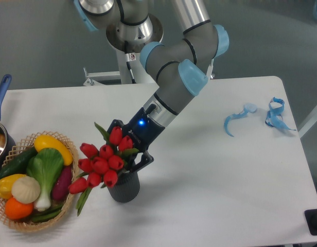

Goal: Pick up the flowers from the vase
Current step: 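Close the gripper around the tulip stems at the vase rim, then lift the tulip bunch up out of the grey vase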

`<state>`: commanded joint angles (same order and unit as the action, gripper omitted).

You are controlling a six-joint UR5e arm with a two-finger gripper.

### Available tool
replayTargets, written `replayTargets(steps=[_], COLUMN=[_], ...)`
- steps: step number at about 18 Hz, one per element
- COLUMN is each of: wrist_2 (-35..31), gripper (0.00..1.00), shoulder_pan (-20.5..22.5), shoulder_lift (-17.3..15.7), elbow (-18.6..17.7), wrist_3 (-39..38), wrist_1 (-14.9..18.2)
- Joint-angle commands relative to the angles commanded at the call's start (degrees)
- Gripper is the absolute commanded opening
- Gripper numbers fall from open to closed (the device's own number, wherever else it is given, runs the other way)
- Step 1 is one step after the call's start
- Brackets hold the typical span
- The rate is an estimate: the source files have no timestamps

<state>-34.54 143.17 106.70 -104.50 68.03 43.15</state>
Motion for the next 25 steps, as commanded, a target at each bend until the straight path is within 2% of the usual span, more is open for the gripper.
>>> replayTargets(steps=[6, 11, 17, 19, 22, 25], wrist_2=[0.6, 1.4, 5.3, 6.3, 8.8, 10.1], gripper=[0.34, 0.34, 0.34, 0.34, 0.34, 0.34], shoulder_pan=[0.4, 1.4, 2.6, 3.1, 4.6, 5.8], shoulder_lift=[-1.0, -4.9, -6.8, -6.9, -6.9, -6.9], elbow=[0.0, 0.3, 2.3, 3.9, 7.7, 9.7], wrist_3=[-2.2, -6.9, -13.4, -15.0, -21.5, -24.0], wrist_1=[0.0, 0.1, 0.0, 0.1, 0.1, 0.1])
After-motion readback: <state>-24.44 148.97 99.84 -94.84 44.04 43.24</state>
